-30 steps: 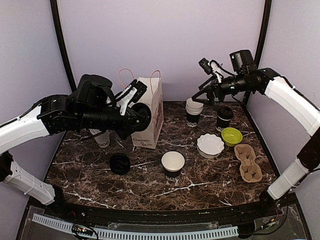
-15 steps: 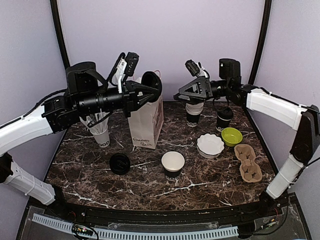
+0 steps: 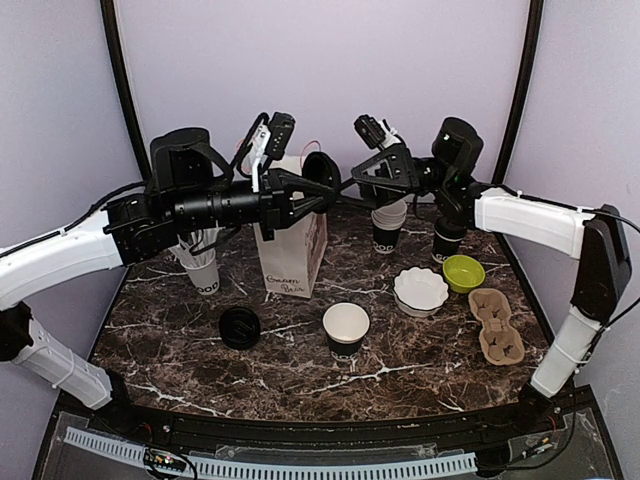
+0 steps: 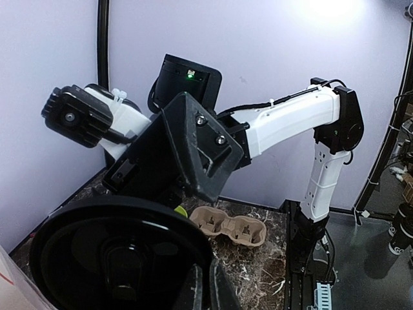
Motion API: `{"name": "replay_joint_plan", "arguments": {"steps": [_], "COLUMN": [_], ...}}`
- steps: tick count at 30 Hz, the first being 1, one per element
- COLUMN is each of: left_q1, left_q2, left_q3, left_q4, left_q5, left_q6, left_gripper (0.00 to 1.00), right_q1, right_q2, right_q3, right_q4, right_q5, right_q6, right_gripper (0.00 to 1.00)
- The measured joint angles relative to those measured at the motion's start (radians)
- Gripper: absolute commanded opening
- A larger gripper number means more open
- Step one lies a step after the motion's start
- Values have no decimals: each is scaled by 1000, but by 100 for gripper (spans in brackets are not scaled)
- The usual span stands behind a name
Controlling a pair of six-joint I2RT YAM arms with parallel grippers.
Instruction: Pack the takeout coffee
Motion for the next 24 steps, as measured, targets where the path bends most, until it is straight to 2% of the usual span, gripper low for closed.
{"name": "replay_joint_plan", "arguments": {"steps": [5,14,24], "left_q1": [0,0,0], "left_q2": [14,25,38], "left_q3": [0,1,1], "left_q4": [0,1,0], "left_q5": [21,46,56], "left_q6": [-4,-6,-10], "left_gripper": [6,6,7], "right_q1": [14,27,36], "right_q2": [22,36,61], "right_q3": [10,21,21], "right_q4": [19,82,164], "right_q5": [0,-8,-15], "right_q6": [37,92,163], "right_gripper": [96,84,75]}}
